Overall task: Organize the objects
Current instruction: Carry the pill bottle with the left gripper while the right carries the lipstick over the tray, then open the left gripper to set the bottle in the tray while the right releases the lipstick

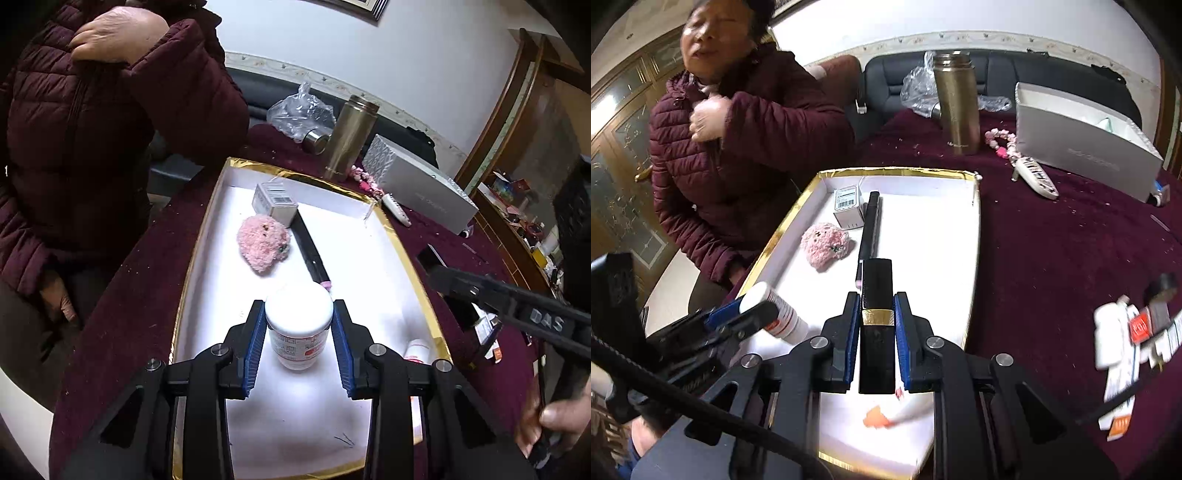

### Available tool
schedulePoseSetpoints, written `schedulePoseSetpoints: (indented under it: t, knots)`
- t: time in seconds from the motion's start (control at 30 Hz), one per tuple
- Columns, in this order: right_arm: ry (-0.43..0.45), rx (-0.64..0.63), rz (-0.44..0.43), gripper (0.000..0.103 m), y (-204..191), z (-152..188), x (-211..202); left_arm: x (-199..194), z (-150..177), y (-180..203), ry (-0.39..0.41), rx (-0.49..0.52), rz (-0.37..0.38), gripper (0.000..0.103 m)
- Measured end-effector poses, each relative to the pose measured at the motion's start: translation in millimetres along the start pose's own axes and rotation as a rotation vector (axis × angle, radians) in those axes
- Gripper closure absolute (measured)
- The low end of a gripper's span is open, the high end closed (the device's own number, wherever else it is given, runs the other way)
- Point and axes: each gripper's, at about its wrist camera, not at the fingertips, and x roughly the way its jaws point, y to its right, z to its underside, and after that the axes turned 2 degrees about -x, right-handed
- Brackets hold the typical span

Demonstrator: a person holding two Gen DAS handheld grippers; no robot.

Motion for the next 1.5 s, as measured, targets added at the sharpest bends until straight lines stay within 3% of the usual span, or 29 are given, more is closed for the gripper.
schedulePoseSetpoints:
  t: [0.33, 0.6, 0.93, 1.3, 1.5]
  knots:
    - [-0.129, 0.039, 0.004, 0.087, 9.7, -19.4, 62.9, 19.2, -13.1, -5.5, -0.057, 0.002, -0.020, 0.073]
    - [-0.180, 0.063, 0.023, 0.088, 20.4, -18.0, 83.3, 41.7, -31.1, 3.1, -0.132, 0.046, -0.032, 0.073]
    - [-0.185, 0.068, 0.047, 0.087, 19.9, -20.8, 91.7, 63.1, -50.8, 7.3, -0.159, 0.051, -0.042, 0.073]
    - [-0.194, 0.076, 0.027, 0.086, 16.1, -21.2, 95.7, 53.2, -50.8, 6.4, -0.134, 0.047, -0.027, 0.073]
    - [-0.157, 0.092, 0.010, 0.079, 13.4, -20.7, 79.2, 42.9, -45.8, 9.4, -0.120, 0.047, -0.015, 0.073]
